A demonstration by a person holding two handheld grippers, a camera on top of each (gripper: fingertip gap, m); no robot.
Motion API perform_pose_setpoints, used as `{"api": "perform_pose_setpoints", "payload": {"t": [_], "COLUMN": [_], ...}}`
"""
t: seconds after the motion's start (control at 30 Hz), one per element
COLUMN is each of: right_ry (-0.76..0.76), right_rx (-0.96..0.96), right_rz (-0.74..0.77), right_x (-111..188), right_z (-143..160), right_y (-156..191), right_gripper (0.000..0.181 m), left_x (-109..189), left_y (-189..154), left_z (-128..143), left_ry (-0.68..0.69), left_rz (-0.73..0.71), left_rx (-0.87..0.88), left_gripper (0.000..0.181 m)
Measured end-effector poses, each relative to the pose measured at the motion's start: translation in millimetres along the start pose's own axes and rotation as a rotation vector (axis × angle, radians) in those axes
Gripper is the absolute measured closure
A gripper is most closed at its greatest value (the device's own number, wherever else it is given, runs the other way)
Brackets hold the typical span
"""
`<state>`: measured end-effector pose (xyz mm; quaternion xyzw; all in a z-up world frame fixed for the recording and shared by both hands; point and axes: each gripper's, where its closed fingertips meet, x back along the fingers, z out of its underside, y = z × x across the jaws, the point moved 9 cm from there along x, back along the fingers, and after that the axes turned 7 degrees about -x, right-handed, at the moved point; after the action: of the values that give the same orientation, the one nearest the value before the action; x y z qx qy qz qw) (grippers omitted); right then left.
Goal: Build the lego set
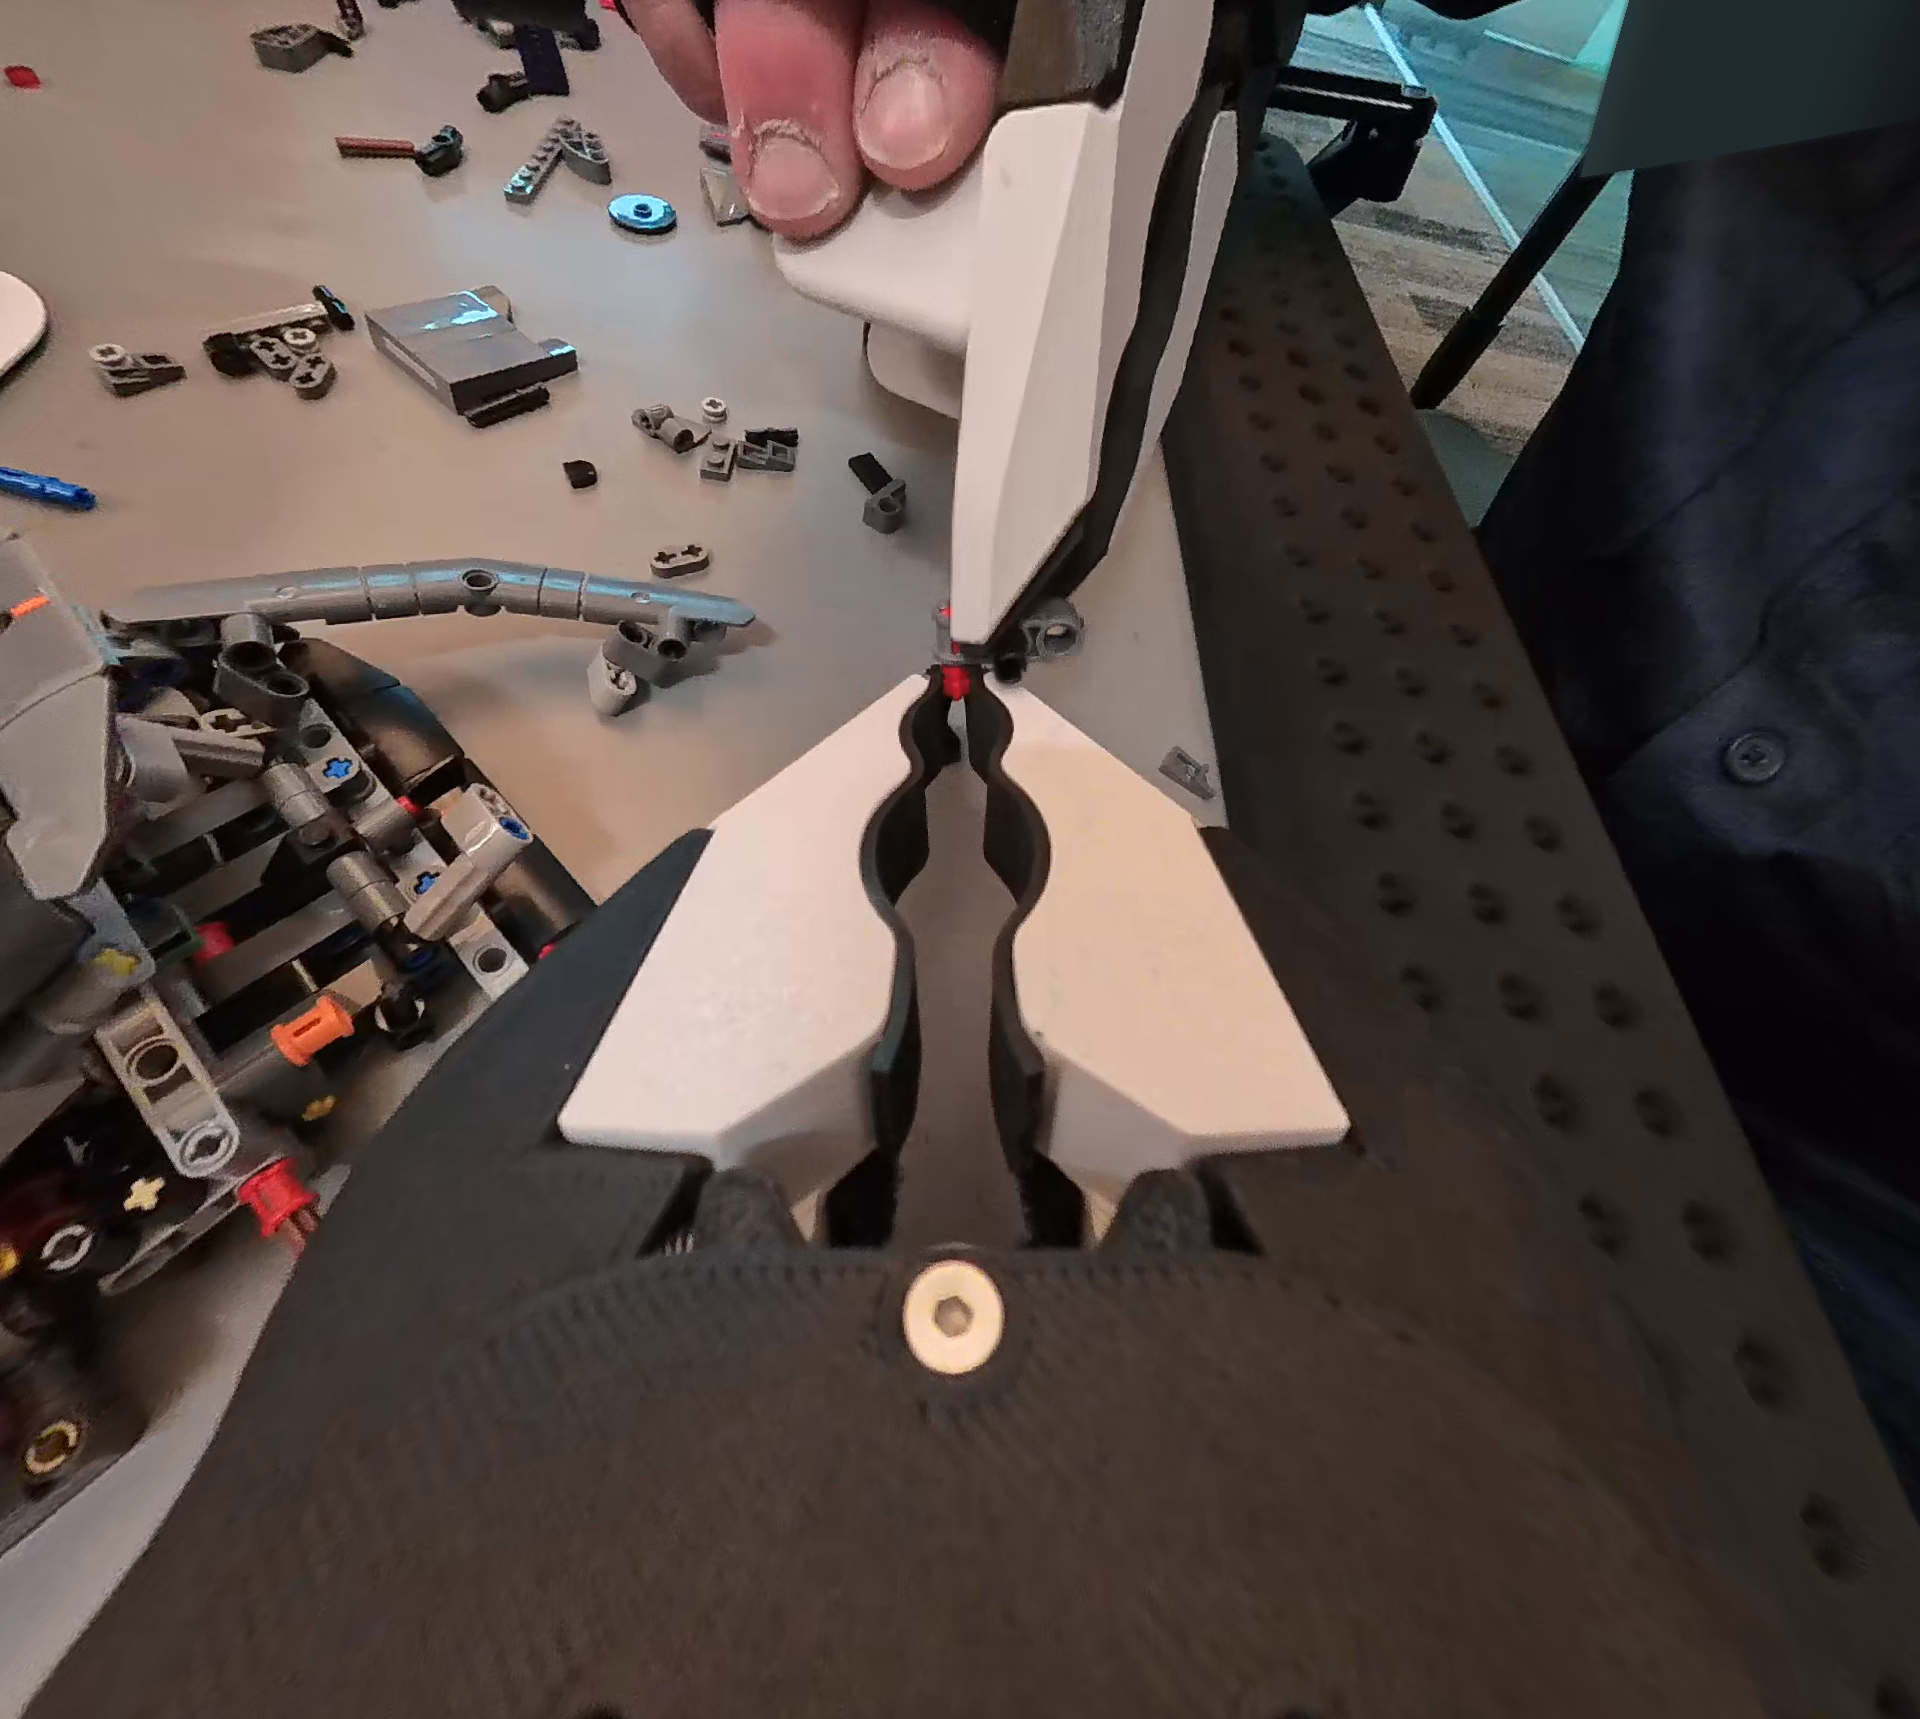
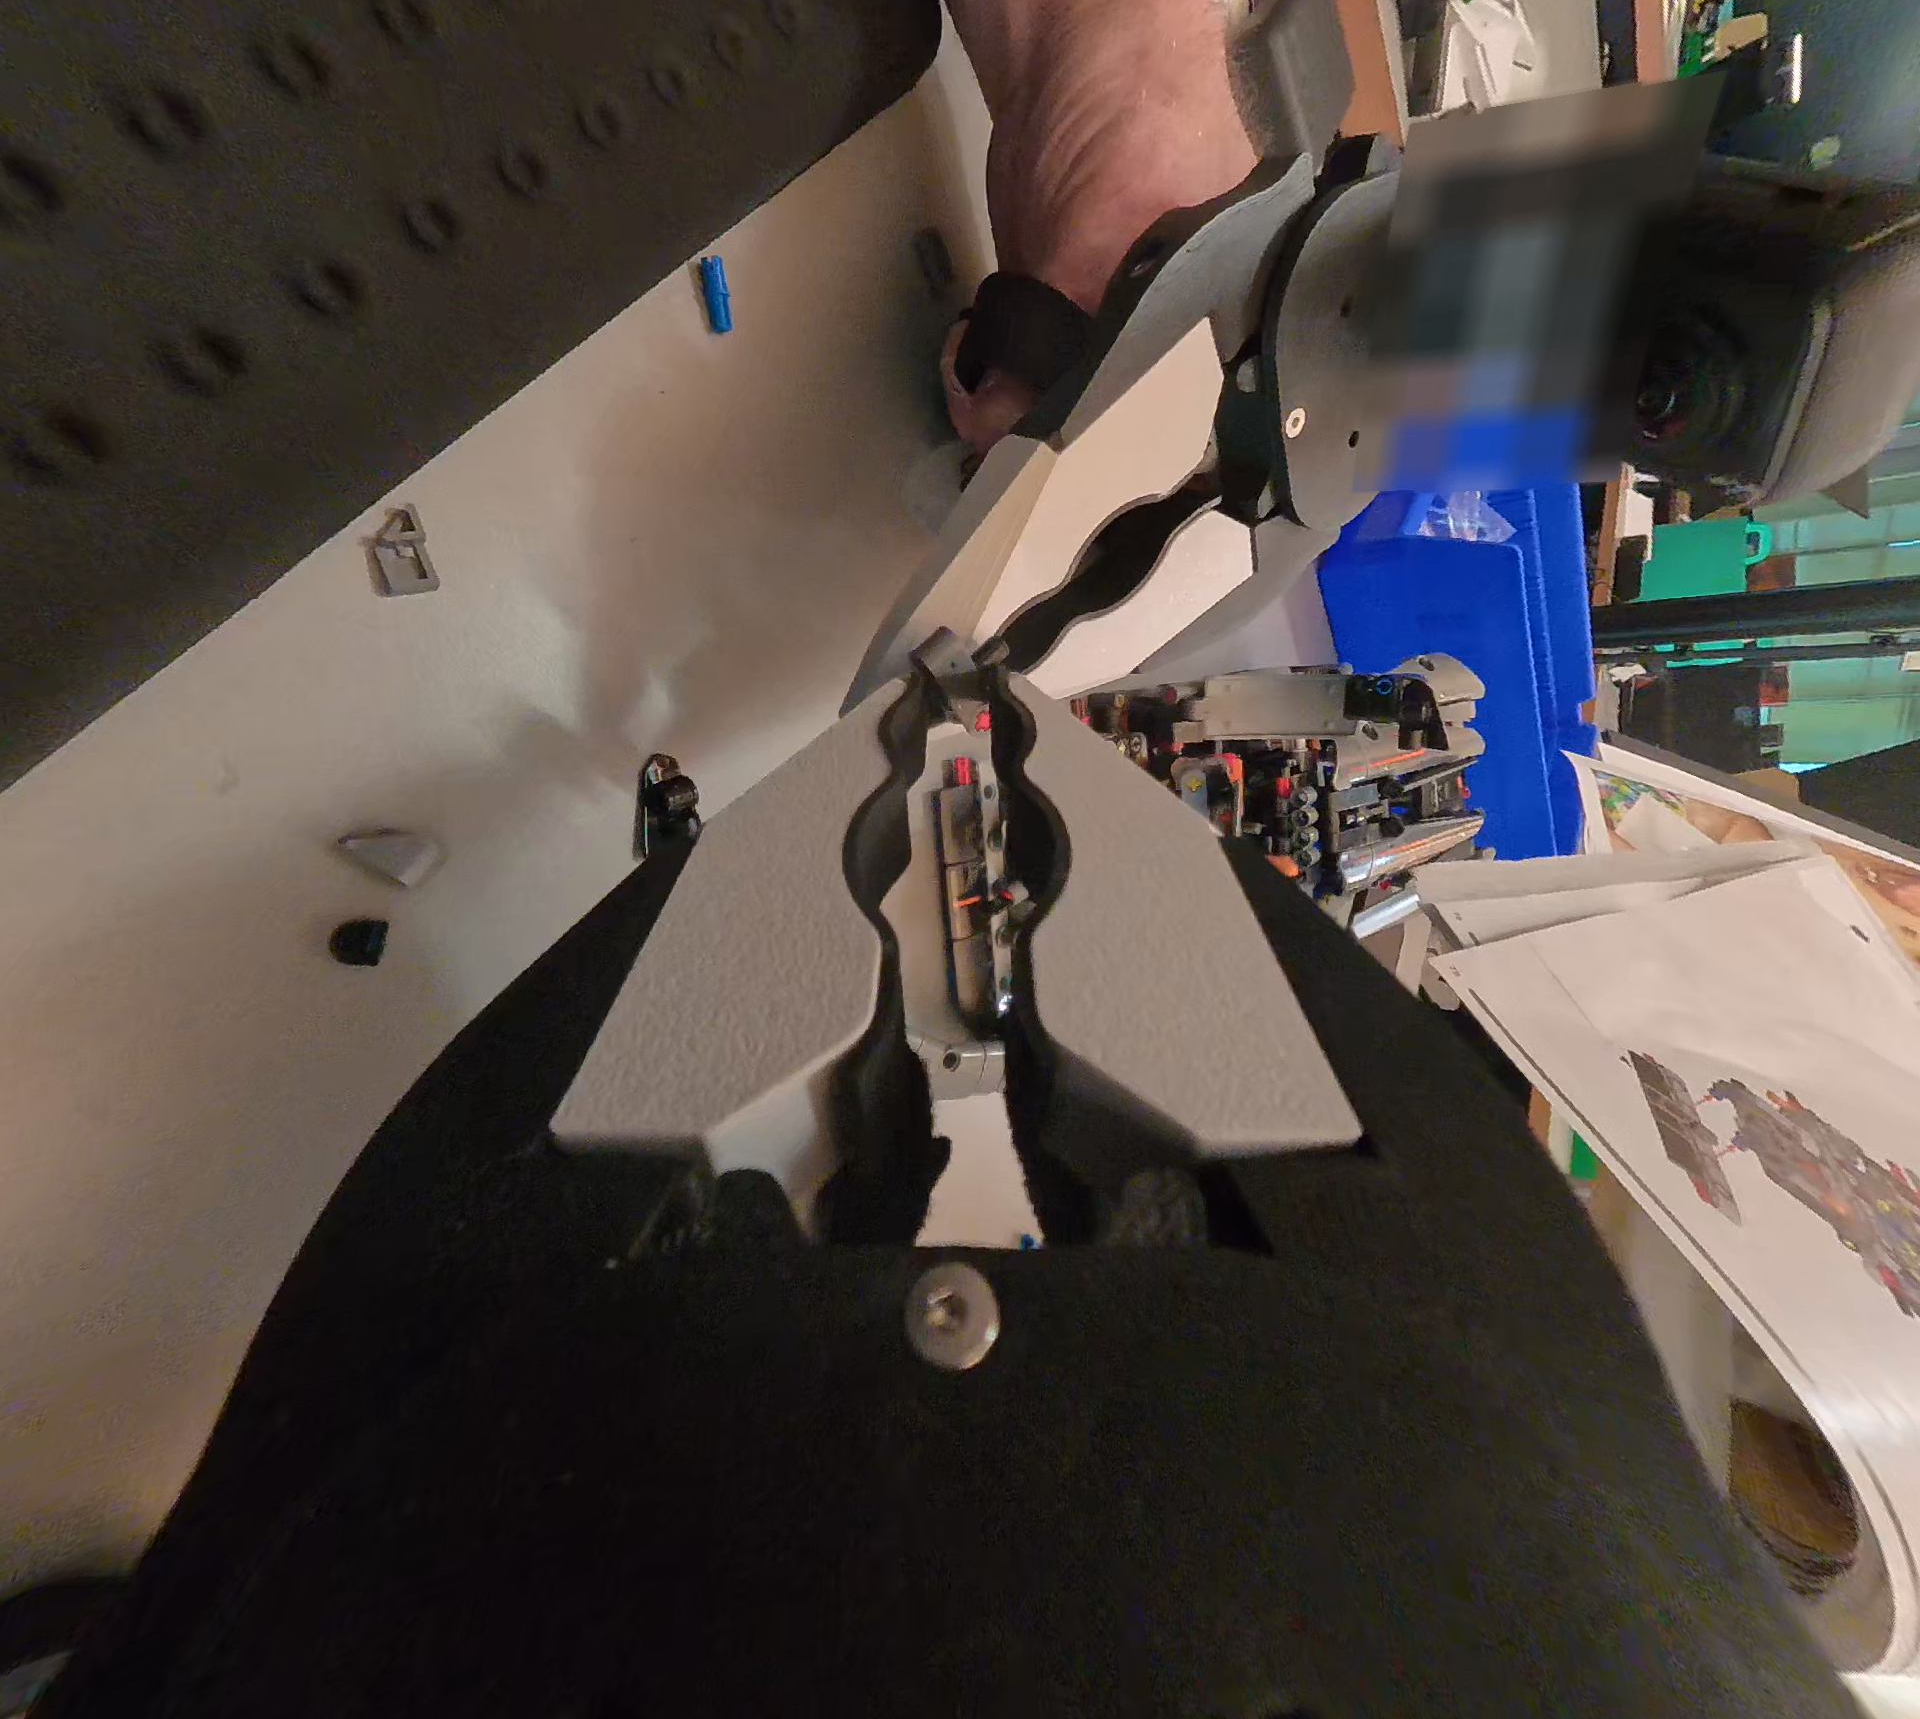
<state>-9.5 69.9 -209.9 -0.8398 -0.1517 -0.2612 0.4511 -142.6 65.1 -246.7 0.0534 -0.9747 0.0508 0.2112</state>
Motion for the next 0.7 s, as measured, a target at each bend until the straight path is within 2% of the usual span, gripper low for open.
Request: {"api": "perform_pose_setpoints", "payload": {"t": [0.2, 0.37, 0.5, 0.57, 0.7], "right_ry": [0.006, 0.087, 0.133, 0.140, 0.132], "right_rx": [-0.070, -0.076, -0.139, -0.191, -0.248], "right_rz": [0.034, 0.152, 0.199, 0.197, 0.168], "right_x": [-2, -8, -20, -24, -26], "right_z": [8, 25, 41, 47, 53], "right_y": [-7, -14, -15, -16, -15], "right_gripper": [0.173, 0.173, 0.173, 0.173, 0.173], "left_x": [3, 17, 22, 17, 8], "left_y": [6, 14, 23, 26, 28], "left_z": [0, 4, 10, 14, 15], "left_ry": [-0.001, 0.054, 0.126, 0.204, 0.283], "left_rz": [-0.075, -0.229, -0.383, -0.447, -0.552], "left_rx": [0.004, -0.038, -0.070, -0.109, -0.215], "left_gripper": [0.180, 0.164, 0.153, 0.149, 0.150]}}
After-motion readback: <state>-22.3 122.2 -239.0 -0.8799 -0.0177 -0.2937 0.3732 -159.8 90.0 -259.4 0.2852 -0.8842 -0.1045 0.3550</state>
